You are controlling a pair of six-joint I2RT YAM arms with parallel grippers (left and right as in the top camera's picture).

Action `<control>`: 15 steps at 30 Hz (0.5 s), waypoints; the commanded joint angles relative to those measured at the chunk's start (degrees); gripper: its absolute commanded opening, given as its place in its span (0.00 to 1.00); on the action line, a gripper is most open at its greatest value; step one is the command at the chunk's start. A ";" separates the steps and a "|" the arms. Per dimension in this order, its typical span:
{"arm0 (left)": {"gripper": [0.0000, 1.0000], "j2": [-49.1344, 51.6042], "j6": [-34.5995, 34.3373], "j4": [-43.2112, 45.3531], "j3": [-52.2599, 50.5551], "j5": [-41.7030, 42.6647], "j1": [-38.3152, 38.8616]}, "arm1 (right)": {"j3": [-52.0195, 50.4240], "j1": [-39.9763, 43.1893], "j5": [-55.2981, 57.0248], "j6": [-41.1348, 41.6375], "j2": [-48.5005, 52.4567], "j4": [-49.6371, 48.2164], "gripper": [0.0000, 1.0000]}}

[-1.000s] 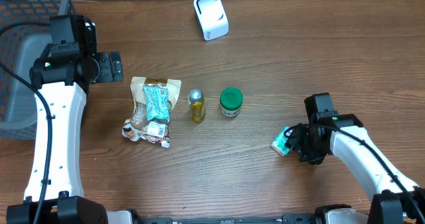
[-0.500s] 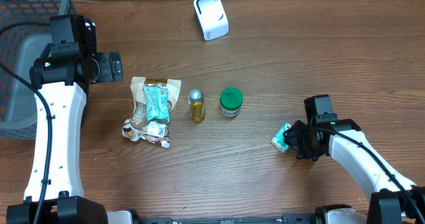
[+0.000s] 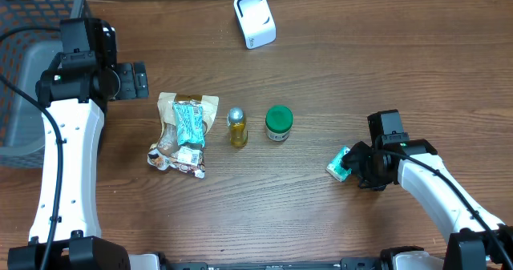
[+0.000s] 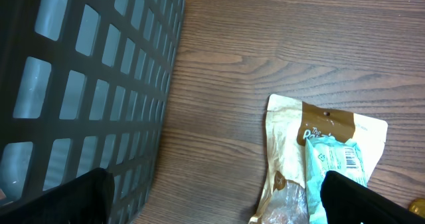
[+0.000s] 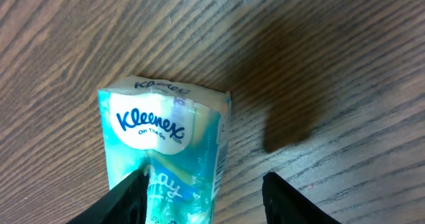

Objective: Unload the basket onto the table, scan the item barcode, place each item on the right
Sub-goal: 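Close the right gripper on the tissue pack and lift it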

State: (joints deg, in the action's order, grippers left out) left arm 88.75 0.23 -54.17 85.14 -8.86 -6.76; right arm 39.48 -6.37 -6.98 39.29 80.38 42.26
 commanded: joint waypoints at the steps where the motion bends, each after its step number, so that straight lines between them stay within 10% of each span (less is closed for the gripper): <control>1: 1.00 -0.87 1.07 0.20 1.31 -0.31 -0.02 | 1.29 0.13 0.94 -0.46 0.24 -0.59 0.53; 15: 0.99 -0.87 1.07 0.20 1.31 -0.31 -0.02 | -3.13 0.13 0.94 -0.07 0.39 -4.59 0.24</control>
State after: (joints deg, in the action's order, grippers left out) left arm 88.75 0.23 -54.17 85.14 -8.86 -6.76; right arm 37.28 -6.37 -6.63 39.20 80.38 38.28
